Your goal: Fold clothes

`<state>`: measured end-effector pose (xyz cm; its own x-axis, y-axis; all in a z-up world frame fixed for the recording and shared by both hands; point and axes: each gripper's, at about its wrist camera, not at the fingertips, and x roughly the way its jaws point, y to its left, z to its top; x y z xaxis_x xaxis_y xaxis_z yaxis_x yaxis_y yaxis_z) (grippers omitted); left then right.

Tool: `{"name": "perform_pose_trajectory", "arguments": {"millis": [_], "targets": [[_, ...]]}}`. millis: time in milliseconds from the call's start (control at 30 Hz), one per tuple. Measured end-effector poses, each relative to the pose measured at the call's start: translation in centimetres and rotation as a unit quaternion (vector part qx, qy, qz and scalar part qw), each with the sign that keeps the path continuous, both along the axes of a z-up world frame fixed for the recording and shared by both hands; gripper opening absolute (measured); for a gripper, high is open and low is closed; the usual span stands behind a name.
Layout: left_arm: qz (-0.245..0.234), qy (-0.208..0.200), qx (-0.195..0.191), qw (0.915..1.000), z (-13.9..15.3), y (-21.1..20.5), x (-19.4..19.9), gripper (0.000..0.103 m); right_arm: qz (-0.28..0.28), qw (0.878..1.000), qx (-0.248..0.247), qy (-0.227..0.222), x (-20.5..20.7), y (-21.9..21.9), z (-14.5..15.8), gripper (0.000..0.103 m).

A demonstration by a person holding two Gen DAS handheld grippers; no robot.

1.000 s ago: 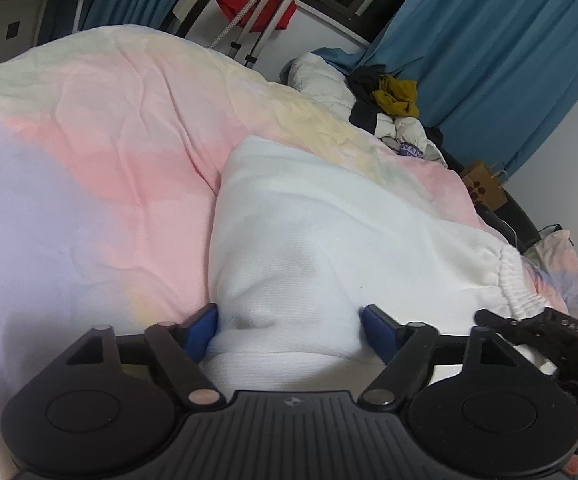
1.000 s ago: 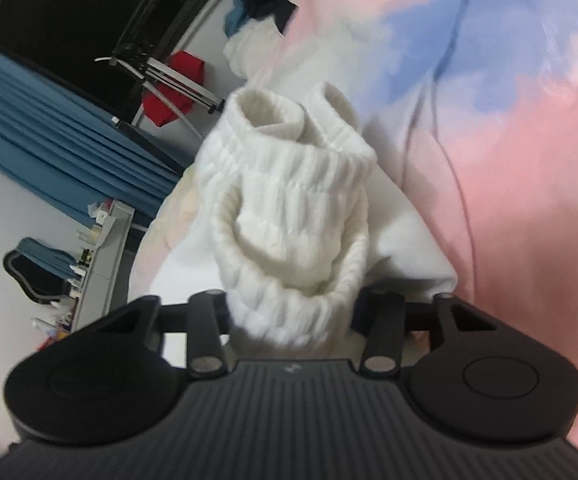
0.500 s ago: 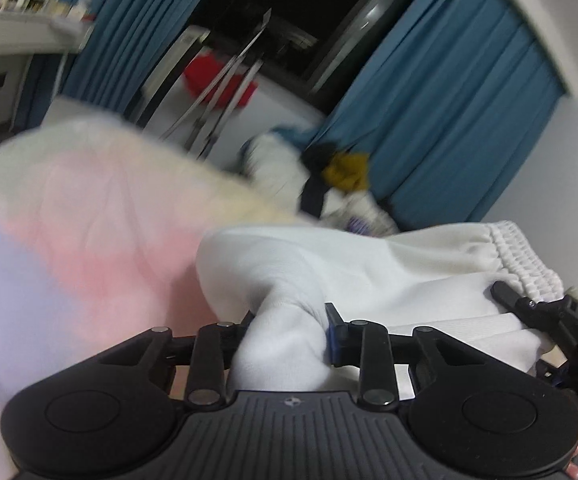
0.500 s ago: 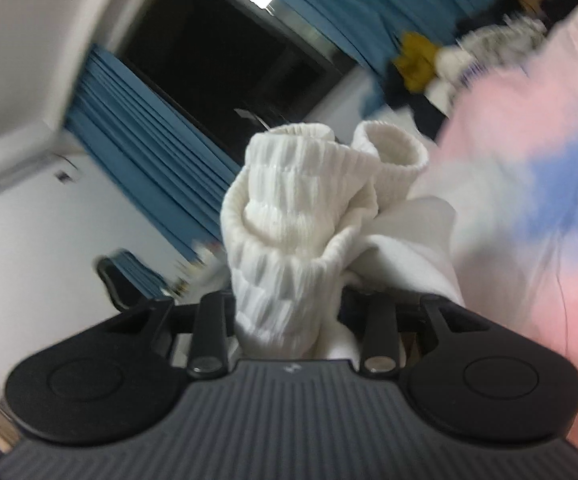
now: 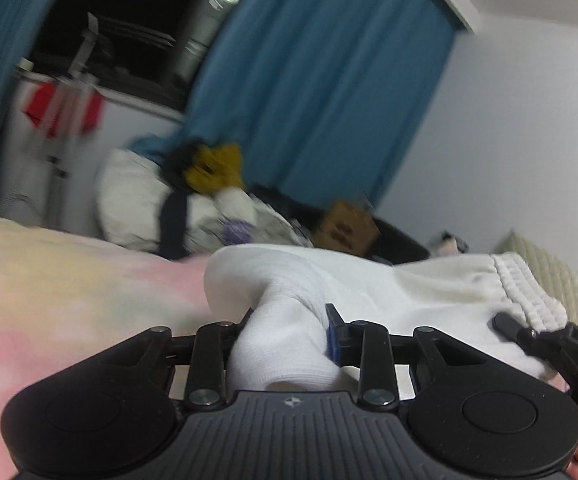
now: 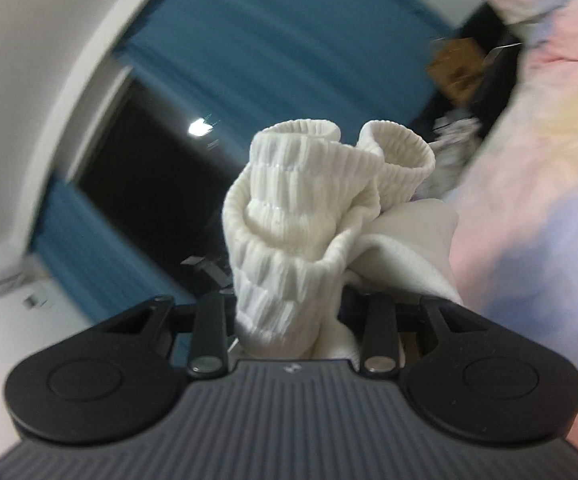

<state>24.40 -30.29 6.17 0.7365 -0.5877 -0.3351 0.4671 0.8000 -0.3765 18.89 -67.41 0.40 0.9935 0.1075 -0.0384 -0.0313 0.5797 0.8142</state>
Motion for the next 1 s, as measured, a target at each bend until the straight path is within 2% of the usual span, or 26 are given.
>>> {"name": "perform_pose_trajectory", "arguments": {"millis": [67, 200, 300, 333, 433, 500, 567, 667, 733, 767, 800, 867, 1000], "targets": [[-0.022, 0.018, 0.018, 0.9994, -2.5, -4.2, 2.7, 0.033, -0.028, 0.999, 0.011, 0.023, 1.2, -2.6, -3.0, 0.037], [-0.051, 0.064, 0.077, 0.9937, -8.5, -9.7, 5.9, 0.033, -0.075, 0.990, 0.055, 0.110, 2.8, -6.1, -10.8, 0.037], [-0.068, 0.064, 0.102, 0.9905, -11.1, -10.6, 7.2, 0.036, -0.082, 0.983, 0.102, 0.126, 2.8, -6.7, -15.8, 0.037], [-0.074, 0.059, 0.103, 0.9902, -11.5, -10.4, 7.3, 0.037, -0.081, 0.982, 0.112, 0.126, 2.8, -6.9, -16.3, 0.038], [-0.089, 0.047, 0.113, 0.9884, -11.3, -9.3, 6.7, 0.042, -0.076, 0.981, 0.132, 0.122, 3.0, -7.4, -16.3, 0.041], [-0.088, 0.057, 0.119, 0.9874, -11.1, -8.3, 5.5, 0.050, -0.083, 0.976, 0.148, 0.136, 2.7, -7.4, -15.6, 0.045], [-0.086, 0.066, 0.119, 0.9870, -10.5, -7.1, 4.3, 0.054, -0.088, 0.970, 0.165, 0.156, 1.9, -7.2, -15.0, 0.048], [-0.087, 0.062, 0.123, 0.9867, -8.0, -4.8, 1.3, 0.059, -0.104, 0.960, 0.175, 0.190, -0.7, -7.1, -14.2, 0.054], [-0.091, 0.057, 0.127, 0.9861, -6.1, -3.1, -0.8, 0.065, -0.112, 0.960, 0.167, 0.193, -3.3, -6.5, -13.3, 0.058], [-0.093, 0.055, 0.128, 0.9858, -5.2, -2.4, -1.8, 0.074, -0.116, 0.961, 0.160, 0.196, -4.4, -6.3, -12.6, 0.058], [-0.094, 0.048, 0.128, 0.9861, -4.2, -1.6, -3.1, 0.078, -0.119, 0.961, 0.146, 0.200, -5.4, -6.0, -11.7, 0.059], [-0.094, 0.025, 0.127, 0.9871, -2.0, 0.2, -5.9, 0.082, -0.126, 0.963, 0.114, 0.209, -7.4, -5.2, -9.7, 0.059], [-0.101, -0.009, 0.126, 0.9867, 2.2, 3.0, -11.3, 0.083, -0.118, 0.969, -0.001, 0.219, -13.3, -0.5, -4.6, 0.059]]}}
